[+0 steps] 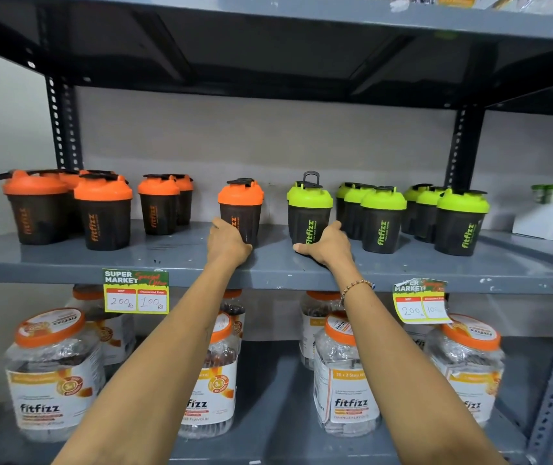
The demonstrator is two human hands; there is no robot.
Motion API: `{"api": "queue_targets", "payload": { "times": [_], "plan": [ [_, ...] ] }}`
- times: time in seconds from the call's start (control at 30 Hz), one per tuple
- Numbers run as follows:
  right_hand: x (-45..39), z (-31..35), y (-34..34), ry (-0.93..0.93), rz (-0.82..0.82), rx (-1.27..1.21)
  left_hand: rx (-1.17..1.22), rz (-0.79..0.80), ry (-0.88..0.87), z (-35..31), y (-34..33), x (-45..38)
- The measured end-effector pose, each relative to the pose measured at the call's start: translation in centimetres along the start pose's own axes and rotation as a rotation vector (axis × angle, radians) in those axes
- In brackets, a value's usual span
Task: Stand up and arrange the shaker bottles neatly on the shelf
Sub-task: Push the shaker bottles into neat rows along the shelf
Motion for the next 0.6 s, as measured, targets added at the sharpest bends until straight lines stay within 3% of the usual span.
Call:
{"api": "queue_targets", "payload": {
  "times": [0.6],
  "plan": [
    [-0.18,0.01,-0.08,0.04,-0.006,0.05,-0.016,0.048,0.009,-0.07,0.28,0.19]
  ]
}}
Point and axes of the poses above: each hand's wrist, its own x-axis away from the middle knuckle, its own y-axis out of the back of the hand, z = x × y, the point moved 4 cm from there along -x, towards the middle knuckle, and after that the axes turned 10 degrees about y, right-handed, at the moved point
